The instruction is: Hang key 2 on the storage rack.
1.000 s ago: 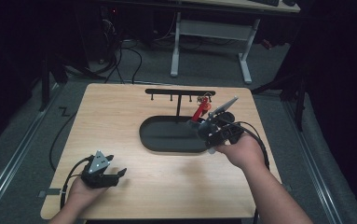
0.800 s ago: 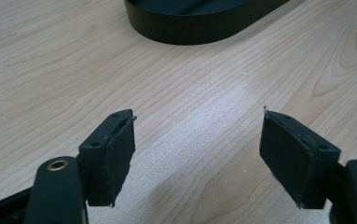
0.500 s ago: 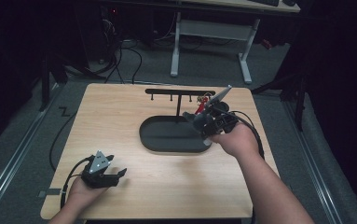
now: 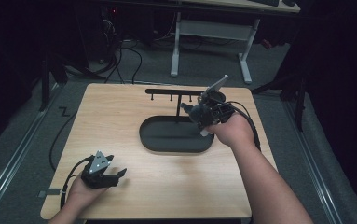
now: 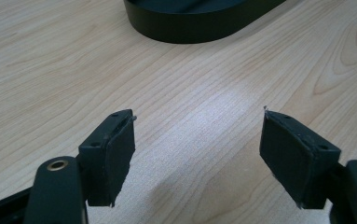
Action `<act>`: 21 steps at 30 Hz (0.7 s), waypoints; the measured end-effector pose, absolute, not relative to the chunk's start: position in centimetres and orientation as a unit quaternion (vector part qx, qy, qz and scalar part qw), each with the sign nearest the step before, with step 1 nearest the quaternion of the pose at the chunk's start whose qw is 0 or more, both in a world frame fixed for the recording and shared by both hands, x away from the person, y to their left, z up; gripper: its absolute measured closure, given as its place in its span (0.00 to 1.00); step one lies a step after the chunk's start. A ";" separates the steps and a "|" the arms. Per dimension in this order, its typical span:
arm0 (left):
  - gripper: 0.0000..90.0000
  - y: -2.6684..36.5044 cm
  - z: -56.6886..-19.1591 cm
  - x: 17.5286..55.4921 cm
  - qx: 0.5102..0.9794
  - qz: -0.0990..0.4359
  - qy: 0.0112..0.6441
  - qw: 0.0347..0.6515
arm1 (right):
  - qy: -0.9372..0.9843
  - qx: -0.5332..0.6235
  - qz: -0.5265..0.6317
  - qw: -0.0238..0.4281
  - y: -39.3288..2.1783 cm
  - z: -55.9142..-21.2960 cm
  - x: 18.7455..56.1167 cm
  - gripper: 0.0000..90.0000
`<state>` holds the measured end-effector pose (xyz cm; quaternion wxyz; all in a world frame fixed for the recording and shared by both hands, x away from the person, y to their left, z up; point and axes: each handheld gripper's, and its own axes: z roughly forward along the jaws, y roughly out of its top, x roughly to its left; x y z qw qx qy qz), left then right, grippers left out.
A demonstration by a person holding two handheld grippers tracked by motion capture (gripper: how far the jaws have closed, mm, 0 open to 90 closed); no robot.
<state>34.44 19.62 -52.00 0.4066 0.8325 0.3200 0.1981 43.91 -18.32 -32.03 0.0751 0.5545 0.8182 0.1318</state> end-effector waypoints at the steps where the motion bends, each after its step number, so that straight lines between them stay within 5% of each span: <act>1: 0.30 19.6 -52.0 34.4 0.833 0.198 0.320 0.407 | 0.817 0.556 0.133 0.076 -18.3 -31.9 44.0 0.52; 21: 0.30 19.6 -52.0 34.5 0.836 0.196 0.317 0.404 | 0.805 0.571 0.125 0.104 -18.4 -31.3 46.2 0.52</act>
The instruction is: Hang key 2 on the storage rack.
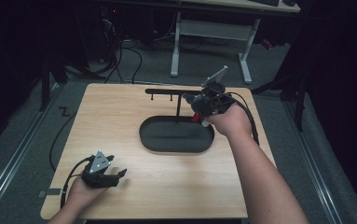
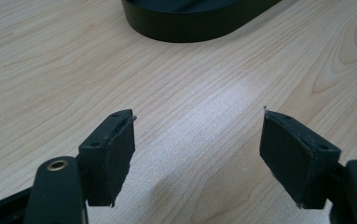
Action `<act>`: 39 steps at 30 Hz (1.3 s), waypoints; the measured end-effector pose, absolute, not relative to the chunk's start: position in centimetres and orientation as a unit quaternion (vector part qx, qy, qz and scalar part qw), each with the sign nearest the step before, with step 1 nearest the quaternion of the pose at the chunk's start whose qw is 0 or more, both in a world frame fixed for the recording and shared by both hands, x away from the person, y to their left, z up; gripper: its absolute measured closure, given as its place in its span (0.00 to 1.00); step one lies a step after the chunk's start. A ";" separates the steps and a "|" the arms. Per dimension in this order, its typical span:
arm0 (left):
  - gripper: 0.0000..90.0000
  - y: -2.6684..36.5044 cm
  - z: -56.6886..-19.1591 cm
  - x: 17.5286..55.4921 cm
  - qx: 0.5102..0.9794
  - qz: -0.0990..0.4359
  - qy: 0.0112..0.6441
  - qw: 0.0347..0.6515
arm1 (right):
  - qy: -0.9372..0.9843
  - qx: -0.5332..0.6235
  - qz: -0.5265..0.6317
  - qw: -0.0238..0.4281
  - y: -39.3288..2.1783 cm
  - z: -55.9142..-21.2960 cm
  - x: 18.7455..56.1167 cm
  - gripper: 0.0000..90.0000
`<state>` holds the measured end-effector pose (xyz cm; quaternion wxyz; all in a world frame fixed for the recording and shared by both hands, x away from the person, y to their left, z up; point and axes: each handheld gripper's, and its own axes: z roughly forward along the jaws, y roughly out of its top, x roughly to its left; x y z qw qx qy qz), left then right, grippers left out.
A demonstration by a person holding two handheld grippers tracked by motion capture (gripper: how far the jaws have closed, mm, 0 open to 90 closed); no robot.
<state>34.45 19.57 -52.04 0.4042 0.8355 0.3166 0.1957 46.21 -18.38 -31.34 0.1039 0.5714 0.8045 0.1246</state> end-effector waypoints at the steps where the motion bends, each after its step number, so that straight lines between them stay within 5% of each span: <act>1: 0.30 19.6 -52.1 34.5 0.835 0.196 0.317 0.405 | 0.804 0.573 0.120 0.102 -18.4 -31.4 46.3 0.52; 28: 0.30 19.4 -52.2 34.3 0.844 0.191 0.306 0.396 | 0.812 0.571 0.093 0.077 -17.6 -37.4 47.8 0.51; 39: 0.30 19.3 -52.3 34.4 0.845 0.191 0.306 0.394 | 0.806 0.573 0.127 0.077 -17.5 -39.1 48.0 0.30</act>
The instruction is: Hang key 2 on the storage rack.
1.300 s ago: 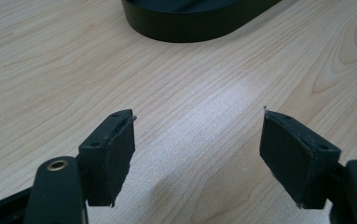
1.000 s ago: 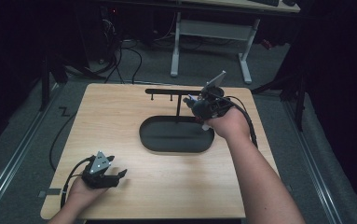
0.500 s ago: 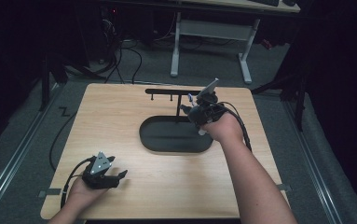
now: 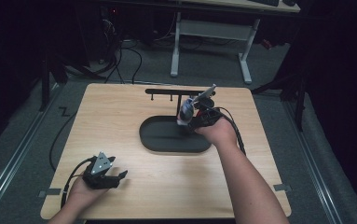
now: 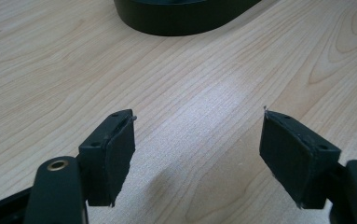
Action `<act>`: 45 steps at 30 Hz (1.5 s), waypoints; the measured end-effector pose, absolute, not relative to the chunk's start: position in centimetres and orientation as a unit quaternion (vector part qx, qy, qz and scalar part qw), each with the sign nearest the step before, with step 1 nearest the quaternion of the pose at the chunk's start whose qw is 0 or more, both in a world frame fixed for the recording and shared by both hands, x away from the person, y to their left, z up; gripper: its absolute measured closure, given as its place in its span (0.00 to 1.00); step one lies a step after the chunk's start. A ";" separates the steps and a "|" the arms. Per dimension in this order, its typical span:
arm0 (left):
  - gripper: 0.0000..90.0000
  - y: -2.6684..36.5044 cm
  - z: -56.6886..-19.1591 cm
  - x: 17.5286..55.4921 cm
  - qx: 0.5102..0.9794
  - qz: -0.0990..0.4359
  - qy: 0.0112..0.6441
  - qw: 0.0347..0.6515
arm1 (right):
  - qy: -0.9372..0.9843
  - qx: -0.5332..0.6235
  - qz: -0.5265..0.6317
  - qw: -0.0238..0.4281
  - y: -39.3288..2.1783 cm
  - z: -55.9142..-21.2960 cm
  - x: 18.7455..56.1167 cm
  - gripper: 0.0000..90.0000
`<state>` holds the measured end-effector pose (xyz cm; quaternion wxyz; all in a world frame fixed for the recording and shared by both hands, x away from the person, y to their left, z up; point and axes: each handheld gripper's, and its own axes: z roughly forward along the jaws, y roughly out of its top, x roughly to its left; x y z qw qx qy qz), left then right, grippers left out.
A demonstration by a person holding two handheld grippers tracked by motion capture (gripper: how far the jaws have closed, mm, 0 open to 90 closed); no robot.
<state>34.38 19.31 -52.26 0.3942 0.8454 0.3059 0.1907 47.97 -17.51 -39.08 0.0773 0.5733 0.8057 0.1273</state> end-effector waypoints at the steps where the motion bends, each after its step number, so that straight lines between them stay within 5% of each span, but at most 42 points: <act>1: 0.30 19.3 -52.3 34.4 0.845 0.191 0.306 0.394 | 0.806 0.573 0.127 0.077 -17.5 -39.1 48.0 0.30; 8: 0.30 19.3 -52.2 34.3 0.845 0.192 0.305 0.396 | 0.803 0.572 0.153 0.073 -17.9 -40.0 46.8 0.31; 23: 0.30 19.0 -52.4 34.2 0.847 0.188 0.301 0.395 | 0.804 0.527 0.222 0.162 -19.7 -43.0 41.1 0.42; 36: 0.29 18.5 -52.6 34.0 0.851 0.177 0.294 0.398 | 0.771 0.494 0.318 0.246 -23.3 -49.9 33.0 0.32; 45: 0.29 18.2 -52.5 33.7 0.846 0.172 0.295 0.409 | 0.725 0.505 0.387 0.266 -25.1 -51.5 28.3 0.27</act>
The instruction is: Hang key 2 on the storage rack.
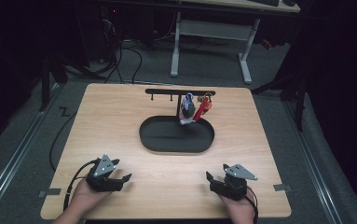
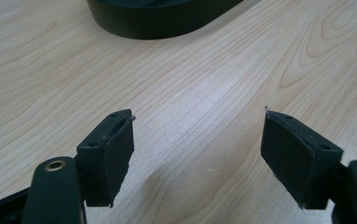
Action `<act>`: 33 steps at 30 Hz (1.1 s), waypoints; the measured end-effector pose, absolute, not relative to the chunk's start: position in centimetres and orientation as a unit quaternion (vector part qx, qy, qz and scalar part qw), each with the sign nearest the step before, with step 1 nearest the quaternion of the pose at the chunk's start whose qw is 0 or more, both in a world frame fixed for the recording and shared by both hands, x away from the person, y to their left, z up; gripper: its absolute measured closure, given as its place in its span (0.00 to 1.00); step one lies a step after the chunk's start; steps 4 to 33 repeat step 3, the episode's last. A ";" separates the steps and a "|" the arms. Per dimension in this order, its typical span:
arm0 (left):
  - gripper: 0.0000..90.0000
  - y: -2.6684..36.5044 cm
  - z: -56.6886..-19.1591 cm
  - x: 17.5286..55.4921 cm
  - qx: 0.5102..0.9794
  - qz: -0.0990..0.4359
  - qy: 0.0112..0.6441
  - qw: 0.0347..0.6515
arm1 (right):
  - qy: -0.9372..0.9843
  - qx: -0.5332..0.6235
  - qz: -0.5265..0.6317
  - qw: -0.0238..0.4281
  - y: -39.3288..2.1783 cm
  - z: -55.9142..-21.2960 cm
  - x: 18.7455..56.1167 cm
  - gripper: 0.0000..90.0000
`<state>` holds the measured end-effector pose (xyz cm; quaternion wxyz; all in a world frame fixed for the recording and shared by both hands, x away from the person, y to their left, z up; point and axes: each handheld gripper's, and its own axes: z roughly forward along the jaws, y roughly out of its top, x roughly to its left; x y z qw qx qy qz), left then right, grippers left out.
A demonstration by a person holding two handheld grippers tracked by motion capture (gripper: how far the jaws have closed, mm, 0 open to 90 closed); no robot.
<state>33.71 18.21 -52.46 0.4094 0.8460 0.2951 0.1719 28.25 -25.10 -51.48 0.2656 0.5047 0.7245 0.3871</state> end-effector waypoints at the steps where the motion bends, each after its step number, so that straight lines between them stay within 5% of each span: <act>1: 0.29 18.1 -52.5 33.7 0.846 0.172 0.294 0.410 | 0.723 0.502 0.385 0.275 -25.3 -51.4 28.1 0.27; 33: 0.28 18.1 -52.5 33.6 0.847 0.173 0.293 0.408 | 0.714 0.512 0.394 0.269 -25.7 -51.4 28.2 0.26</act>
